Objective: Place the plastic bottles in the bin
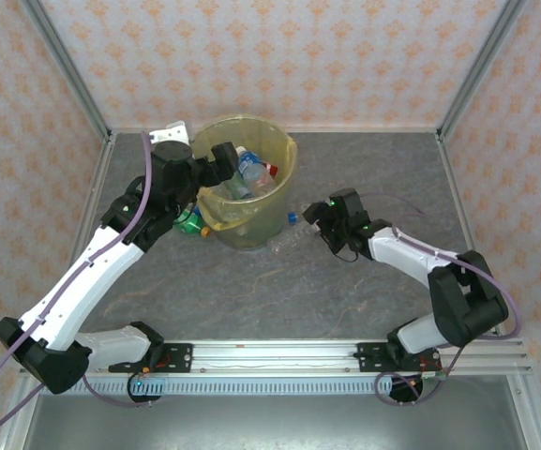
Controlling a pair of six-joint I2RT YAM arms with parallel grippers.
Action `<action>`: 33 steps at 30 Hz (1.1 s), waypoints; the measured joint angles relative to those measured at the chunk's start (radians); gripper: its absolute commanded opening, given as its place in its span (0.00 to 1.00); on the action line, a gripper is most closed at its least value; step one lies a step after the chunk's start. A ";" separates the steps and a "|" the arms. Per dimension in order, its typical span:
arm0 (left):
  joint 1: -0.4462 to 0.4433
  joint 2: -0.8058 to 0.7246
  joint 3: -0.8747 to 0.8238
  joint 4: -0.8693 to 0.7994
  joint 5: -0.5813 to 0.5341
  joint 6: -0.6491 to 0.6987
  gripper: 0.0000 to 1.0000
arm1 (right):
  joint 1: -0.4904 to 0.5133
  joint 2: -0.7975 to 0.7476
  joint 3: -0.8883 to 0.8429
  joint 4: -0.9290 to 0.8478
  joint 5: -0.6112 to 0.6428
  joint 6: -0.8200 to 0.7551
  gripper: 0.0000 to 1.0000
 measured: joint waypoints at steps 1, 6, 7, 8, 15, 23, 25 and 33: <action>0.000 -0.002 -0.003 0.000 0.000 0.000 0.99 | 0.000 0.011 0.000 0.011 -0.009 0.005 0.81; 0.000 -0.006 -0.004 -0.008 -0.005 0.000 0.99 | 0.005 0.060 0.000 0.061 -0.042 0.027 0.81; 0.000 -0.008 -0.004 -0.008 -0.008 0.000 0.99 | 0.010 0.071 0.000 0.068 -0.042 0.030 0.81; 0.000 -0.010 -0.004 -0.008 -0.009 0.000 0.99 | 0.015 0.082 0.000 0.074 -0.043 0.033 0.81; 0.000 -0.014 -0.004 -0.014 -0.026 0.000 0.99 | 0.055 0.172 0.014 0.096 -0.056 0.044 0.79; 0.000 -0.019 -0.010 -0.016 -0.034 0.000 0.99 | 0.064 0.204 0.039 0.097 -0.056 0.034 0.60; 0.000 -0.024 -0.016 -0.019 -0.034 0.000 0.99 | 0.064 0.204 0.040 0.095 -0.056 0.028 0.60; 0.000 -0.025 -0.018 -0.021 -0.034 0.000 0.99 | 0.067 0.170 0.047 0.043 -0.014 0.016 0.59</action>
